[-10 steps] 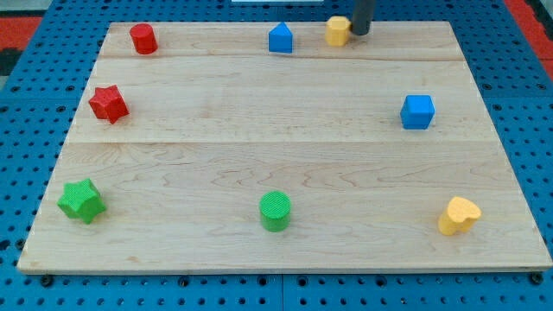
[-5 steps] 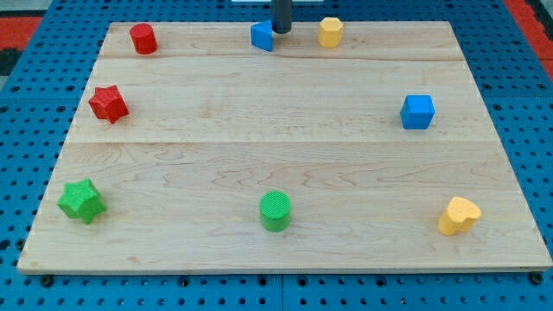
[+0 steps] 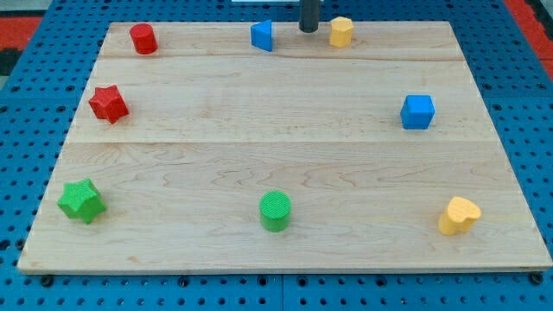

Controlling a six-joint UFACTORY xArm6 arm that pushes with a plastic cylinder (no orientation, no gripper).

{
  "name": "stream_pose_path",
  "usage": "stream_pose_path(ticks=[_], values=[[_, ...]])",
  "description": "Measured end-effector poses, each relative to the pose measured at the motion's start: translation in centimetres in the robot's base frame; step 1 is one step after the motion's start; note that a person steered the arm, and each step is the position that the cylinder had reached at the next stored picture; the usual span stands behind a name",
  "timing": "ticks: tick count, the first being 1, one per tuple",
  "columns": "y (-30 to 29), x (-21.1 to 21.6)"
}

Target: Slide the hexagon towards the top right

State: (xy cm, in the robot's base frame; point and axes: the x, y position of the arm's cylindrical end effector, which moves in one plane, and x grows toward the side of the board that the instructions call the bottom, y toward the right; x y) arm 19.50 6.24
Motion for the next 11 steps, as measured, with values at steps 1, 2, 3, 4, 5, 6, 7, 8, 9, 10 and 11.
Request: stream_pose_path(ticks=[1, 2, 3, 4, 5, 6, 7, 8, 9, 10, 11], values=[[4.7, 0.2], [8.4, 2.1], [5.2, 2.5], [0.5, 5.8], [3.1, 6.7], [6.8, 7.0], [7.5, 7.0], [8.8, 6.8], [8.8, 5.9], [8.4, 7.3], [7.6, 9.3]])
